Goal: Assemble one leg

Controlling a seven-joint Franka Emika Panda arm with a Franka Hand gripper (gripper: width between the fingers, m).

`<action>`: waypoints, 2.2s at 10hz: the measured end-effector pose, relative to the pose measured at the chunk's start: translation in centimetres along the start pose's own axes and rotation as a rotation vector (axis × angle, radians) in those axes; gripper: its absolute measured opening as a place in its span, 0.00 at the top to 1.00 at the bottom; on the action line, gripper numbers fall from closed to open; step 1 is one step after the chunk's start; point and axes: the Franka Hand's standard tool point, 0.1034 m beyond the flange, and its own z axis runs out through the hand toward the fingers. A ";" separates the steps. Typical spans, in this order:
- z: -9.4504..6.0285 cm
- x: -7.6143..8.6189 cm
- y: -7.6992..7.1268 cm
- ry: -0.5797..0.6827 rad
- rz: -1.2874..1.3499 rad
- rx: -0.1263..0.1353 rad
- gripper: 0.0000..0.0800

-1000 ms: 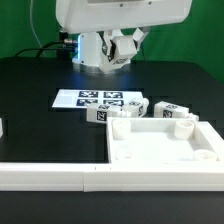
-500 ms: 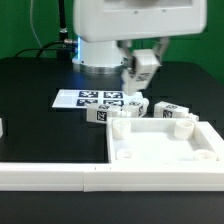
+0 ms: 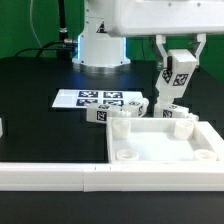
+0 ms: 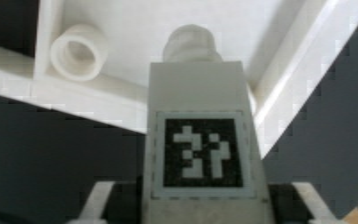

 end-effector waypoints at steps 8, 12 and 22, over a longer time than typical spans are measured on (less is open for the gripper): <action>1.7 4.0 -3.6 0.096 0.014 0.039 0.64; 1.5 4.8 -4.4 0.107 0.009 0.046 0.64; 2.5 3.9 -3.0 0.154 0.013 0.058 0.64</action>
Offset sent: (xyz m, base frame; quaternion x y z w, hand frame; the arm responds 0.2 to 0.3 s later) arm 0.0000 0.0000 0.0000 0.0000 0.0000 0.0000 1.0000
